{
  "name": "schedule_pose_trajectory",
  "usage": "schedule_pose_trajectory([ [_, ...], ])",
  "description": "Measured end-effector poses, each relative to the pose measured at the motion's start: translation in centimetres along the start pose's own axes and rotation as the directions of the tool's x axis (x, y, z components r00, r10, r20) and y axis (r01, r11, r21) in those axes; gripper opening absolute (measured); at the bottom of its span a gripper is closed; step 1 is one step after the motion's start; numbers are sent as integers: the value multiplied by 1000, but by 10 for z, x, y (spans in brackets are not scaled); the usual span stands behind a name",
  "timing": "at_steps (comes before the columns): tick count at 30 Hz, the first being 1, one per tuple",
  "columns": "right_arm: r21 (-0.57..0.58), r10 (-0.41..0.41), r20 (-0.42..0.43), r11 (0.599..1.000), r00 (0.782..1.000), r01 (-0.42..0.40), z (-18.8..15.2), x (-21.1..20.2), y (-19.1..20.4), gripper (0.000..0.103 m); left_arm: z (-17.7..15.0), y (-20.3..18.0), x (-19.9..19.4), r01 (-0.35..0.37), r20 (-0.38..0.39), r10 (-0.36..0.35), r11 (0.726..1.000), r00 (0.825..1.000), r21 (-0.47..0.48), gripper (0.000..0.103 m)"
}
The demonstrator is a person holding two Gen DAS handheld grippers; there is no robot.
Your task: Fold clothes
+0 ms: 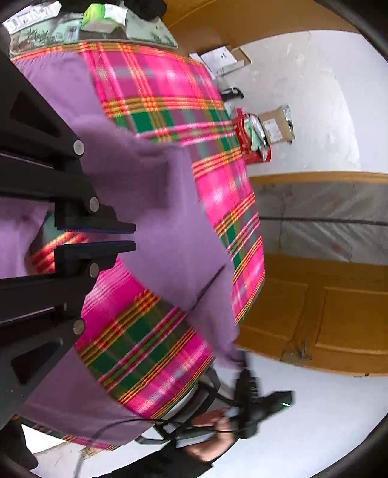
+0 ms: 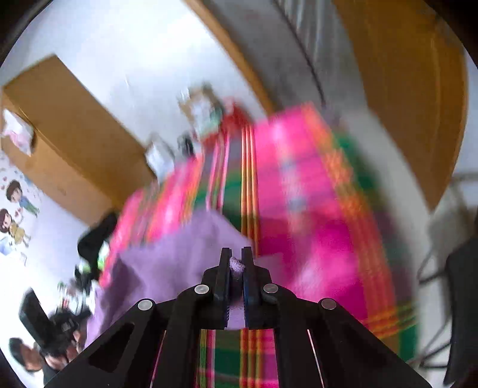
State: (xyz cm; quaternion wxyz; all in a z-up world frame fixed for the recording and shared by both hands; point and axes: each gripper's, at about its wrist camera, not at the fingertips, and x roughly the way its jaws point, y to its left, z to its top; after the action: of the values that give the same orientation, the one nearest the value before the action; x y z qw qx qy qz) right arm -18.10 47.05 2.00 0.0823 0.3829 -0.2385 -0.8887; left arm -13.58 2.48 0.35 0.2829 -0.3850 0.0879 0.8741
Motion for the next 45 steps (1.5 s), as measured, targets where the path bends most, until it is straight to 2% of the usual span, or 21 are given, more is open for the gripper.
schedule_pose_trajectory([
  [3, -18, -62, 99, 998, 993, 64, 13, -34, -11, 6, -7, -6, 5, 21, -12, -22, 1000, 1000, -11, 5],
  [7, -10, -141, 101, 990, 985, 143, 12, -35, -42, 7, -17, -13, 15, 47, -40, -48, 999, 998, -26, 5],
  [9, 26, -165, 54, 986, 985, 164, 7, -27, -65, 9, -22, -17, 20, 57, -56, -58, 998, 997, -27, 5],
  [12, 12, -175, -104, 984, 979, 177, 0, -2, -96, 10, -28, -21, 25, 69, -72, -71, 997, 995, -27, 5],
  [15, 99, -179, -173, 975, 969, 198, -17, 14, -125, 16, -34, -24, 28, 73, -90, -76, 997, 993, -27, 5],
  [19, 219, -69, -145, 971, 987, 100, -23, 9, -145, 33, -38, -28, 33, 84, -111, -86, 996, 990, -24, 5],
  [22, 137, -102, -139, 983, 985, 121, -14, 12, -138, 34, -40, -33, 37, 90, -119, -92, 996, 989, -21, 5],
  [30, 23, -168, -157, 985, 973, 173, -6, 41, -133, 35, -40, -40, 33, 103, -99, -108, 993, 989, -50, 5],
  [31, -1, -185, -161, 982, 969, 187, -6, 43, -129, 32, -41, -40, 33, 104, -98, -109, 993, 989, -55, 5],
  [32, -30, -201, -167, 979, 965, 199, -7, 45, -125, 19, -41, -40, 33, 104, -99, -109, 993, 989, -59, 5],
  [33, -55, -218, -184, 976, 959, 211, -10, 49, -122, 12, -42, -39, 34, 103, -100, -109, 993, 989, -63, 5],
  [34, -62, -226, -173, 974, 959, 218, -10, 46, -122, 9, -43, -39, 34, 103, -101, -109, 993, 989, -66, 5],
  [37, -81, -249, -140, 967, 958, 240, -9, 37, -121, 12, -43, -37, 36, 100, -105, -108, 992, 989, -77, 5],
  [39, -36, -227, -117, 974, 967, 224, -8, 29, -131, 18, -43, -35, 36, 100, -103, -108, 992, 989, -81, 5],
  [40, -17, -217, -117, 976, 969, 217, -9, 27, -136, 26, -43, -35, 35, 101, -101, -109, 991, 989, -84, 5],
  [41, -31, -228, -128, 974, 965, 226, -11, 31, -137, 29, -43, -35, 36, 101, -101, -109, 991, 989, -85, 5],
  [43, -69, -253, -125, 967, 959, 246, -15, 34, -136, 29, -43, -35, 39, 99, -105, -109, 991, 988, -90, 5],
  [45, -96, -289, -114, 956, 951, 279, -16, 35, -132, 20, -42, -36, 43, 98, -109, -108, 991, 988, -96, 5],
])
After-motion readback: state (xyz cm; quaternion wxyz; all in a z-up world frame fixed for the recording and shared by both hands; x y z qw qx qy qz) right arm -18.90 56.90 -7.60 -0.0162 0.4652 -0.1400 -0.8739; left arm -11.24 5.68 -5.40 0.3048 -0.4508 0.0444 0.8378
